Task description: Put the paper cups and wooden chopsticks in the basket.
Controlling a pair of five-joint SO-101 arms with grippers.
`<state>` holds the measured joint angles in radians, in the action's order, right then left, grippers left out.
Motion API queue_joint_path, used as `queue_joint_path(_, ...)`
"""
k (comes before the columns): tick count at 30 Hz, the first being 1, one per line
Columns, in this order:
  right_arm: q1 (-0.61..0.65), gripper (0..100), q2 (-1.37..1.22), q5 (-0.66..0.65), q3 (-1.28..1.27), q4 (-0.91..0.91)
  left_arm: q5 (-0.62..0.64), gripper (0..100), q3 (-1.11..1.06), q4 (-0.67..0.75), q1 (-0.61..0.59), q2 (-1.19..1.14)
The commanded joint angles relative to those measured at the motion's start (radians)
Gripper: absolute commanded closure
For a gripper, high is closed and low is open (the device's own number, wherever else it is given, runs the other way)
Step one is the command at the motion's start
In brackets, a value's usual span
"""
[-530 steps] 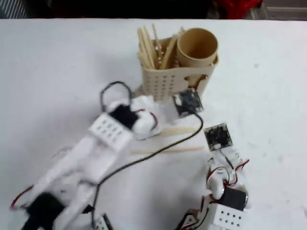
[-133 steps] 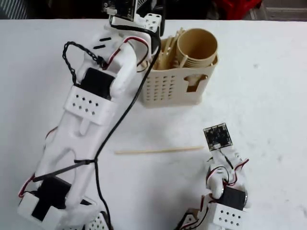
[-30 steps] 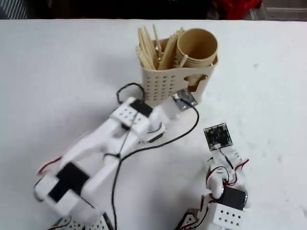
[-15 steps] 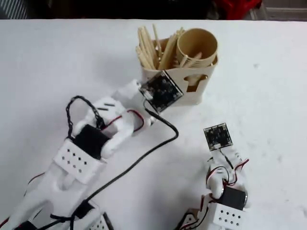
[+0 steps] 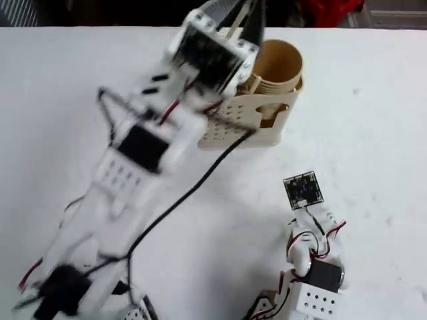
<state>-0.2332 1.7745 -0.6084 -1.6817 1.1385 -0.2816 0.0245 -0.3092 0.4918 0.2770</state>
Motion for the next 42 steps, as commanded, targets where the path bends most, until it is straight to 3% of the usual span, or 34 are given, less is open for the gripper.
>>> queue_joint_path(1, -0.001, 98.1, -0.005, 0.002, -0.009, -0.010, 0.124, 98, 0.169, 0.017, -0.054, -0.150)
queue_joint_path(6, -0.001, 98.1, -0.005, 0.002, -0.009, -0.010, 0.256, 98, 0.221, -0.044, -0.110, -0.217)
queue_joint_path(16, -0.001, 98.1, -0.005, 0.002, -0.009, -0.010, 0.377, 92, 0.219, -0.123, -0.134, -0.222)
queue_joint_path(23, -0.001, 98.1, -0.005, 0.002, -0.009, -0.010, 0.381, 92, 0.221, -0.127, -0.134, -0.220)
queue_joint_path(29, -0.001, 98.1, -0.005, 0.002, -0.009, -0.010, 0.381, 92, 0.224, -0.229, -0.134, -0.206)
queue_joint_path(36, -0.001, 98.1, -0.005, 0.002, -0.009, -0.010, 0.381, 96, 0.138, -0.554, -0.081, 0.087)
queue_joint_path(42, -0.001, 98.1, -0.005, 0.002, -0.009, -0.010, 0.379, 97, -0.221, -0.733, -0.090, 0.483)
